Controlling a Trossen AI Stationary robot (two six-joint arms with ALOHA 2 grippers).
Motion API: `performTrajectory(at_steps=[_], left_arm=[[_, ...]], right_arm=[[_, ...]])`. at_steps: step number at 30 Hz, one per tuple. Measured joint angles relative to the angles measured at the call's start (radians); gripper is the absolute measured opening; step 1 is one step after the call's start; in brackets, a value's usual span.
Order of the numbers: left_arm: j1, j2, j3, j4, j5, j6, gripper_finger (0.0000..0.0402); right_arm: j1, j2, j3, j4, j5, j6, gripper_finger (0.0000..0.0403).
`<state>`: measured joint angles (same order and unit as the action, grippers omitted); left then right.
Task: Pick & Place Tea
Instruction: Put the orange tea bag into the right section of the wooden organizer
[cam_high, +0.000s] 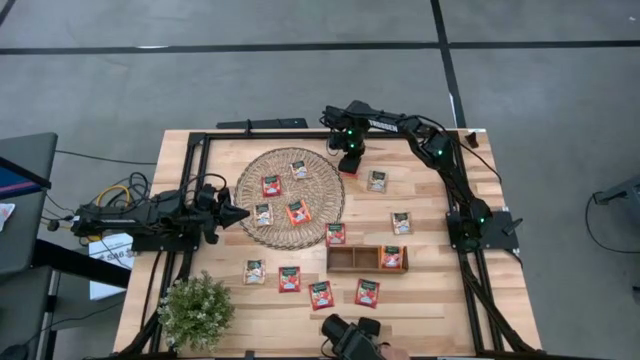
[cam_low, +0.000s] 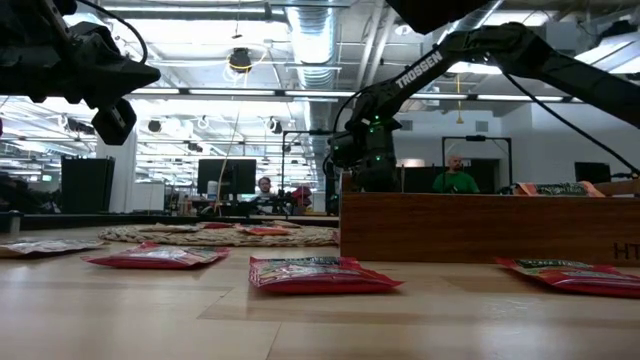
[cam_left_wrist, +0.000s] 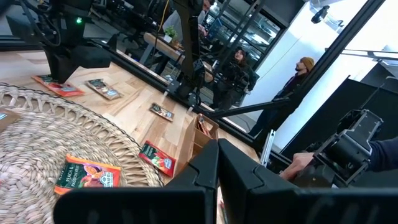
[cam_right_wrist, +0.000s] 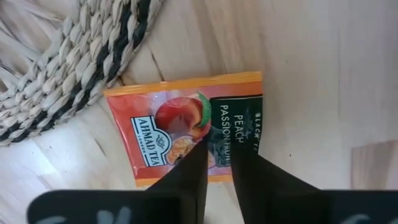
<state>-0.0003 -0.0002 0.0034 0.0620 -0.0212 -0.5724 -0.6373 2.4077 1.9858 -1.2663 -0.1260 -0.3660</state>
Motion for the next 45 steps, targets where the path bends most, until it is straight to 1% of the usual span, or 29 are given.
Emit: performTrajectory(at_steps=[3, 8, 17, 22, 25, 32, 35, 38, 45], left_arm=[[0.0, 0.0, 0.0, 0.0, 0.0, 0.0, 0.0], [0.0, 0.0, 0.0, 0.0, 0.0, 0.0, 0.0], [0.0, 0.0, 0.0, 0.0, 0.0, 0.002, 0.0], [0.0, 0.0, 0.0, 0.0, 0.0, 0.002, 0.0], [0.0, 0.0, 0.0, 0.0, 0.0, 0.002, 0.0], [0.0, 0.0, 0.0, 0.0, 0.0, 0.002, 0.0], [0.0, 0.0, 0.0, 0.0, 0.001, 0.002, 0.0], [0.0, 0.0, 0.0, 0.0, 0.001, 0.003, 0.0], [0.0, 0.0, 0.0, 0.0, 0.001, 0.002, 0.0]], right_arm=[[0.0, 0.0, 0.0, 0.0, 0.012, 0.0, 0.0042], [0.0, 0.0, 0.0, -0.001, 0.047, 0.0, 0.0004], [0.0, 0.0, -0.001, -0.001, 0.05, 0.037, 0.0001], [0.003, 0.0, -0.001, -0.025, 0.104, 0.045, 0.0], [0.004, 0.0, 0.008, -0.055, 0.107, 0.045, 0.0], [0.017, -0.002, 0.106, -0.125, 0.112, 0.045, 0.0], [0.03, -0.002, 0.166, -0.175, 0.132, 0.044, 0.0], [0.043, -0.005, 0.214, -0.182, 0.133, 0.044, 0.0], [0.046, -0.004, 0.233, -0.161, 0.125, 0.018, 0.0]])
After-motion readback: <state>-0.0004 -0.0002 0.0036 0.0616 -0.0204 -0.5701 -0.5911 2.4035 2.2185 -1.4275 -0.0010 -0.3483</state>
